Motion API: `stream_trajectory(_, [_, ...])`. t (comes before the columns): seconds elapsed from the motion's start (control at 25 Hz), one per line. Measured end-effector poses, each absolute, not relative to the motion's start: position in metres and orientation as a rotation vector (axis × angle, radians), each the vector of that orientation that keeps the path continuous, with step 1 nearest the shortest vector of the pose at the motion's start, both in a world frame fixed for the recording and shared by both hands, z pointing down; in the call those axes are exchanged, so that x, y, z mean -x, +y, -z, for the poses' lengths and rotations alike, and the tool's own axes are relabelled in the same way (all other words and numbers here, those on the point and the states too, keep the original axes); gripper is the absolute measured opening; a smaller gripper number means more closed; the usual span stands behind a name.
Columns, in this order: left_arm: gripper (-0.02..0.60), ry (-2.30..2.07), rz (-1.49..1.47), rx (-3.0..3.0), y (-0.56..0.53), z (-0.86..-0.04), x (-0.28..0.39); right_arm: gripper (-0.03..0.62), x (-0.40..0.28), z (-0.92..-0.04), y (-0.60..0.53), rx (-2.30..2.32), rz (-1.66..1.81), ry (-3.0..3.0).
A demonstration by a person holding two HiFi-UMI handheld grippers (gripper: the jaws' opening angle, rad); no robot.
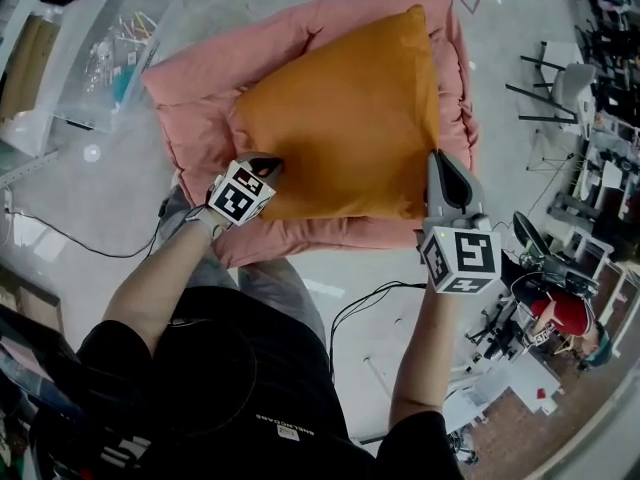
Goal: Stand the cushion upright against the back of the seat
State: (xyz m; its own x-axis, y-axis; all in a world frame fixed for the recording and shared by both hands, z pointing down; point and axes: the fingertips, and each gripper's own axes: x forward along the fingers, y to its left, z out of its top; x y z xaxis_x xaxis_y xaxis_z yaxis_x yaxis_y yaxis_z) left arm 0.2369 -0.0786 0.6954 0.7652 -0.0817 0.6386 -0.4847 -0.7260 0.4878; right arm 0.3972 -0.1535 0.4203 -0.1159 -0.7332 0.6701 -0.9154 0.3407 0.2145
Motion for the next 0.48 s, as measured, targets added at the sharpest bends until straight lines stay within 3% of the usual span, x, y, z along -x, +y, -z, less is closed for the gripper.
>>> stream_trajectory(0.2, [0.015,-0.434,-0.768,-2.286,-0.096,-0.691,-0.267,0.014,-0.414,-0.404,-0.165,-1.511,-0.197,-1.905])
stream_trajectory(0.48, [0.015,-0.4,-0.837,-2.241,-0.101,-0.712,-0.303,0.014,-0.463,-0.442,-0.151,-1.579,-0.304,-1.82])
